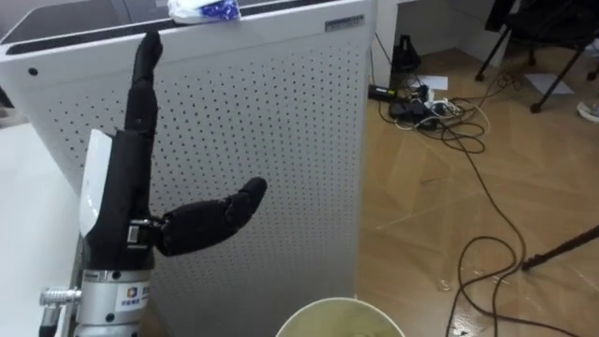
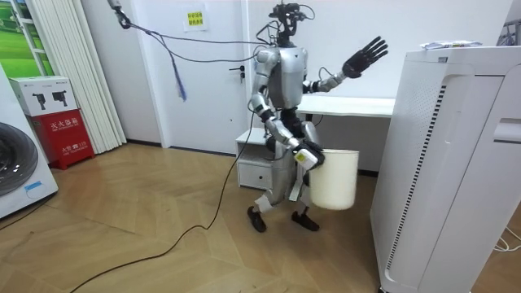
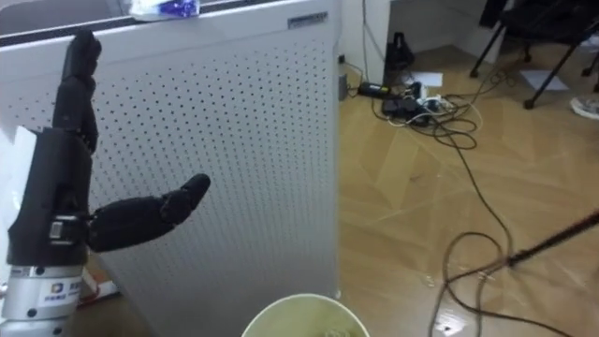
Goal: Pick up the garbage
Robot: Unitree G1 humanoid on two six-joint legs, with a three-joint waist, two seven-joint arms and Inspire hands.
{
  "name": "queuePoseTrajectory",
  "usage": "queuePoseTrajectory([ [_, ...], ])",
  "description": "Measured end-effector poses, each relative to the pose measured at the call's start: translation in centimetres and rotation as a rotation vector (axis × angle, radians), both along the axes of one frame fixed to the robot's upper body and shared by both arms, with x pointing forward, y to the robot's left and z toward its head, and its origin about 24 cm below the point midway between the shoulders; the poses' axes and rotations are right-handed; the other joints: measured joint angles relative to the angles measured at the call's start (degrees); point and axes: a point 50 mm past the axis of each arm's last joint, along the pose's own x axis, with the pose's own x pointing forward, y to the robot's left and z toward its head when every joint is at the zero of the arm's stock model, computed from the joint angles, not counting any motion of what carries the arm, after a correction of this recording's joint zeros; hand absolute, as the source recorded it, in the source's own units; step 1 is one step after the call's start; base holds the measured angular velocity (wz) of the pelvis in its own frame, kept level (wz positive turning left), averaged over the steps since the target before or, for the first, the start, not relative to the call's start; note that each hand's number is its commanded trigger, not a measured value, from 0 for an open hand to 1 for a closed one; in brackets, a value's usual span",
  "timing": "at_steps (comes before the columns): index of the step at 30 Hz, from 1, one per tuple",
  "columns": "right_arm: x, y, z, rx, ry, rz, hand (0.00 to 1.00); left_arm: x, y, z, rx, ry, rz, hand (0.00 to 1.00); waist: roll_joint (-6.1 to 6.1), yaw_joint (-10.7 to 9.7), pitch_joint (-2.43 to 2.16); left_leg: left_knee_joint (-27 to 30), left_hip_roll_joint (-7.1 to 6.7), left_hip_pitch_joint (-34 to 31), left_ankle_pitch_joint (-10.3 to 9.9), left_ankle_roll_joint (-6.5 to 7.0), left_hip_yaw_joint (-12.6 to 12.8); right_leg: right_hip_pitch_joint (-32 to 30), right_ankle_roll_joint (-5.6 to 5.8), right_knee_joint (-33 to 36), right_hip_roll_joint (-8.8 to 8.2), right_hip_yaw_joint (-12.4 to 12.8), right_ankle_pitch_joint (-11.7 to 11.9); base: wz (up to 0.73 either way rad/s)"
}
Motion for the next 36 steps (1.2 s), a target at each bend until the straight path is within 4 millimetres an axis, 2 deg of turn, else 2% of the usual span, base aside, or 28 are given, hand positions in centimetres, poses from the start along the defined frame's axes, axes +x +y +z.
queuePoseTrajectory([
  [1, 0.1, 0.3, 0.1, 0.009, -0.008, 0.002, 1.00, 0.1, 0.0, 0.3, 0.005, -0.018, 0.004, 0.00, 0.54, 0.01, -0.01, 0.26, -0.28, 1.43, -1.43, 0.54, -0.42, -0.75, -0.08, 3.50, -0.44, 0.34, 3.97, 0.07],
  [2, 0.1, 0.5, 0.1, 0.016, -0.011, 0.005, 1.00, 0.1, 0.0, 0.4, 0.021, -0.033, 0.023, 0.00, 1.11, -0.05, 0.04, -0.41, -0.16, 3.38, -2.41, 0.84, -0.99, -1.13, -0.07, 5.29, -0.27, 0.90, 6.47, 0.05],
  [3, 0.2, 0.7, 0.2, 0.021, -0.016, 0.006, 1.00, 0.2, 0.1, 0.5, 0.028, -0.042, 0.034, 0.00, 1.45, -0.11, 0.08, -0.89, -0.12, 4.19, -2.72, 0.86, -1.45, -1.53, 0.10, 5.61, -0.03, 0.79, 5.99, 0.04],
  [5, 0.5, 1.0, 0.8, 0.034, -0.051, 0.019, 1.00, 0.4, 0.1, 1.2, 0.032, -0.085, 0.052, 0.00, 2.35, -0.48, 0.46, -3.17, 0.40, 5.98, -2.99, 0.98, -2.60, -6.76, -0.40, 4.61, 1.58, 0.41, 2.99, 0.13],
  [6, 0.6, 1.0, 0.8, 0.036, -0.055, 0.019, 1.00, 0.5, 0.1, 1.4, 0.031, -0.097, 0.056, 0.00, 2.48, -0.62, 0.45, -3.53, 0.57, 6.26, -3.03, 1.02, -2.86, -8.24, -0.34, 3.18, 2.22, 0.23, 2.53, 0.19],
  [8, -0.1, 1.1, 0.6, 0.040, -0.041, 0.015, 1.00, 0.6, 0.1, 1.7, 0.027, -0.123, 0.069, 0.00, 2.54, -1.16, 0.38, -6.32, 0.90, 8.76, -2.95, 0.81, -4.46, -10.51, -0.62, -9.11, 4.97, 0.14, 2.71, 0.23],
  [9, -0.4, 1.0, 0.5, 0.038, -0.034, 0.012, 1.00, 0.6, 0.1, 1.7, 0.027, -0.125, 0.071, 0.00, 2.49, -1.17, 0.37, -7.05, 0.90, 9.57, -2.92, 0.72, -4.81, -10.37, -0.75, -13.02, 5.49, 0.20, 3.25, 0.23],
  [10, -0.7, 1.0, 0.3, 0.035, -0.022, 0.009, 1.00, 0.6, 0.2, 1.7, 0.036, -0.130, 0.082, 0.00, 2.48, -1.27, 0.46, -7.96, 0.92, 10.98, -3.14, 0.30, -5.58, -9.94, -1.31, -19.78, 6.67, 0.92, 7.70, 0.31],
  [11, -1.1, 0.8, 0.1, 0.030, -0.008, 0.004, 1.00, 0.6, 0.2, 1.7, 0.049, -0.132, 0.085, 0.00, 2.78, -1.37, 0.22, -9.15, 1.20, 12.37, -3.31, -0.06, -6.50, -8.58, -1.60, -21.81, 7.81, 1.34, 10.68, 0.22],
  [13, -1.1, 0.6, 0.1, 0.017, -0.004, 0.010, 1.00, 0.5, 0.2, 2.0, 0.086, -0.154, 0.108, 0.00, 3.03, -0.45, 0.04, -11.18, 2.30, 13.61, -3.12, -0.74, -6.55, -6.92, -2.19, -24.75, 9.34, 1.07, 11.43, -0.04],
  [14, -1.1, 0.5, 0.2, 0.016, -0.006, 0.016, 1.00, 0.6, 0.3, 2.1, 0.116, -0.166, 0.123, 0.00, 2.93, 0.11, 0.09, -11.84, 2.92, 14.04, -3.02, -1.03, -6.52, -6.26, -2.46, -26.22, 9.79, 0.87, 11.78, -0.09],
  [17, -0.9, 0.3, 0.3, 0.027, -0.016, 0.020, 1.00, 0.6, 0.4, 2.1, 0.158, -0.175, 0.147, 0.00, 2.64, 0.39, 0.11, -13.32, 3.81, 14.28, -2.87, -1.42, -6.53, -5.19, -2.72, -29.03, 10.81, -0.14, 12.12, 0.06],
  [23, -0.8, 0.4, 0.4, 0.036, -0.019, 0.027, 1.00, 0.3, 0.7, 2.7, 0.227, -0.207, 0.181, 0.00, 2.57, 0.98, 0.17, -17.10, 5.00, 17.45, -2.49, -2.09, -6.91, -0.94, -2.89, -35.06, 12.77, -0.56, 13.42, 0.01],
  [27, -0.8, 0.4, 0.4, 0.045, -0.021, 0.040, 1.00, -0.1, 0.6, 3.3, 0.288, -0.231, 0.191, 0.00, 2.61, 1.92, 0.15, -18.10, 5.22, 18.27, -2.32, -2.35, -7.03, 0.34, -2.90, -36.98, 13.52, -0.79, 13.88, 0.00],
  [33, -1.0, 0.6, 0.4, 0.049, -0.019, 0.101, 1.00, -0.4, 0.7, 4.0, 0.389, -0.266, 0.210, 0.00, 3.04, 2.13, 0.04, -18.95, 5.41, 19.57, -2.30, -2.38, -7.17, 2.13, -2.78, -39.09, 13.97, -0.75, 14.53, 0.00],
  [36, -1.0, 0.7, 0.4, 0.035, -0.017, 0.133, 1.00, -0.3, 1.0, 4.1, 0.436, -0.260, 0.222, 0.00, 3.79, 2.13, -0.03, -19.42, 5.52, 20.48, -2.30, -2.38, -7.11, 3.07, -2.79, -39.78, 14.20, -0.59, 14.85, -0.02],
])
